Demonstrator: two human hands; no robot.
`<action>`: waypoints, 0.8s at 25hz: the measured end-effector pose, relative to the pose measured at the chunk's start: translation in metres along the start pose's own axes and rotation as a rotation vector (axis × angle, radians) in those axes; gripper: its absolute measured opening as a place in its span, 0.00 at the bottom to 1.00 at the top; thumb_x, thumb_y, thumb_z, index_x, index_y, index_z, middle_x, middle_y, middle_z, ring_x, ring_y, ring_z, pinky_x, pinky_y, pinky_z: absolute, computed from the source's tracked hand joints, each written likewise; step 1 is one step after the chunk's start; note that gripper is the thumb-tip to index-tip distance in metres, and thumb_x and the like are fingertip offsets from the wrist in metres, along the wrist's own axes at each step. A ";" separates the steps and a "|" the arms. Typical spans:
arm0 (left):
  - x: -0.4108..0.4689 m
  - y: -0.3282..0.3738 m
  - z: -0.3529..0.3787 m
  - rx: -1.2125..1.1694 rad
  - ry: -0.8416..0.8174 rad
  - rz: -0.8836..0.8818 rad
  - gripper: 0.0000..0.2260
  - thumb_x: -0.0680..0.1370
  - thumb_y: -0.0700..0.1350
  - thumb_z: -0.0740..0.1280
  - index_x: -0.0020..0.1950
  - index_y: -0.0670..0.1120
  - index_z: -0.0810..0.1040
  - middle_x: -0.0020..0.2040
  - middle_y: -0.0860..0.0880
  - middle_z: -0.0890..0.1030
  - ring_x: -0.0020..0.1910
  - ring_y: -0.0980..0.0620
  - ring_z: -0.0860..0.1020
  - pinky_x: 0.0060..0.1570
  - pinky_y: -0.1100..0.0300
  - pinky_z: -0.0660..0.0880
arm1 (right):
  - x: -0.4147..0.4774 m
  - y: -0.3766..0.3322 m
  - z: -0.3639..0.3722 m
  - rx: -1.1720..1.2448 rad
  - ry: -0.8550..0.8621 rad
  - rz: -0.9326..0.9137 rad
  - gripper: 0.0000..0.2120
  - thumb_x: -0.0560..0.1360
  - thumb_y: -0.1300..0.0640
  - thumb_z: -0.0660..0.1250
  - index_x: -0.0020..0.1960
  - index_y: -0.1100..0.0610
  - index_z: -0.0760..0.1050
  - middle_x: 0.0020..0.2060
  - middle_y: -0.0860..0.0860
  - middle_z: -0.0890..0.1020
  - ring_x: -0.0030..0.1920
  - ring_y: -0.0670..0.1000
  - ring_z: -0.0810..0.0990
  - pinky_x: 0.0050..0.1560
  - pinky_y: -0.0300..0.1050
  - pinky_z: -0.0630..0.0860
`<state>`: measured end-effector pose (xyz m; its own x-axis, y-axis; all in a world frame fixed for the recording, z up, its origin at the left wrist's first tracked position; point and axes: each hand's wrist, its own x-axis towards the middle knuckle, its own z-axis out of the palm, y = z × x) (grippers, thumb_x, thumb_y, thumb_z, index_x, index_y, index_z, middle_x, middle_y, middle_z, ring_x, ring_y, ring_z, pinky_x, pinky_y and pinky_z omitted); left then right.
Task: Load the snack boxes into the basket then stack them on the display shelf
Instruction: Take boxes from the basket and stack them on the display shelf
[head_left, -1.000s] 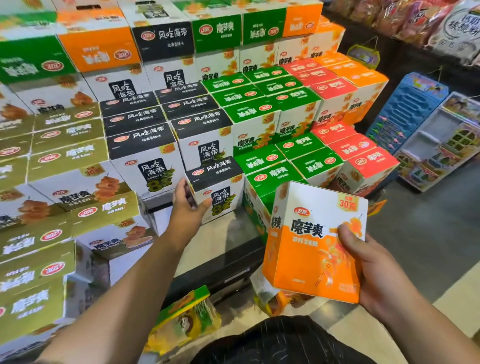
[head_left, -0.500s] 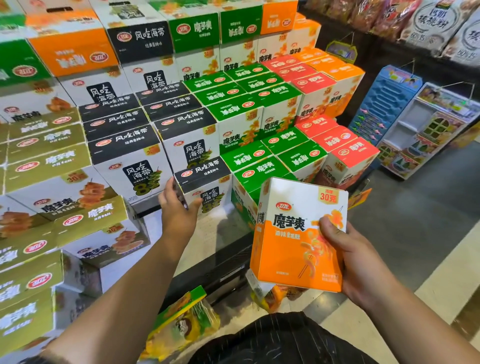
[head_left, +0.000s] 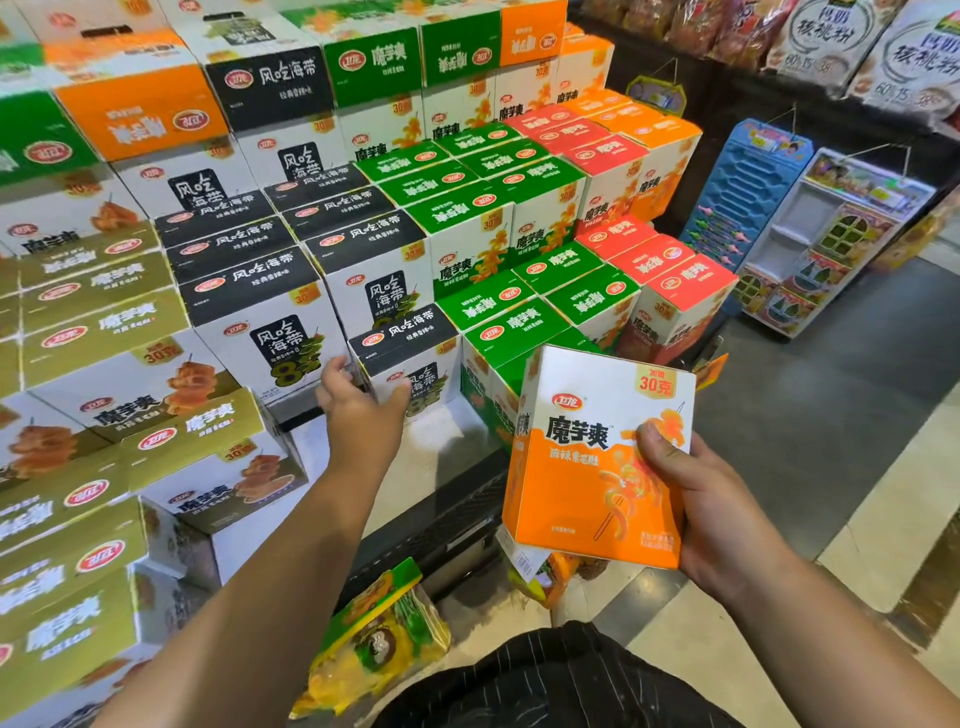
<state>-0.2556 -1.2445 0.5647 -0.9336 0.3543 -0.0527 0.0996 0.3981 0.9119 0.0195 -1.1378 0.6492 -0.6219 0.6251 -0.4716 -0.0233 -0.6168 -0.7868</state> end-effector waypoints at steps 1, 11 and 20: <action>-0.012 0.010 -0.001 0.018 0.016 0.076 0.31 0.75 0.47 0.73 0.73 0.48 0.61 0.69 0.44 0.65 0.63 0.46 0.74 0.63 0.53 0.72 | -0.003 0.000 0.000 0.006 0.004 -0.005 0.26 0.71 0.48 0.67 0.67 0.51 0.70 0.53 0.55 0.85 0.48 0.59 0.85 0.46 0.60 0.82; -0.121 0.107 0.024 -0.186 -0.751 0.003 0.28 0.72 0.67 0.64 0.70 0.61 0.65 0.65 0.56 0.77 0.59 0.61 0.77 0.56 0.61 0.71 | -0.018 -0.012 -0.034 0.020 -0.005 -0.051 0.25 0.70 0.52 0.67 0.66 0.51 0.71 0.52 0.54 0.85 0.49 0.57 0.85 0.44 0.56 0.83; -0.189 0.162 0.149 -0.304 -0.659 -0.108 0.28 0.70 0.56 0.68 0.70 0.56 0.69 0.54 0.52 0.84 0.48 0.53 0.85 0.45 0.57 0.81 | -0.005 -0.083 -0.162 -0.060 -0.042 0.014 0.23 0.69 0.51 0.69 0.63 0.48 0.71 0.49 0.51 0.86 0.46 0.56 0.86 0.39 0.52 0.84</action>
<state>-0.0113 -1.1207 0.6616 -0.5226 0.7999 -0.2950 -0.1703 0.2411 0.9554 0.1517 -1.0124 0.6523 -0.6541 0.5952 -0.4669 0.0322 -0.5947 -0.8033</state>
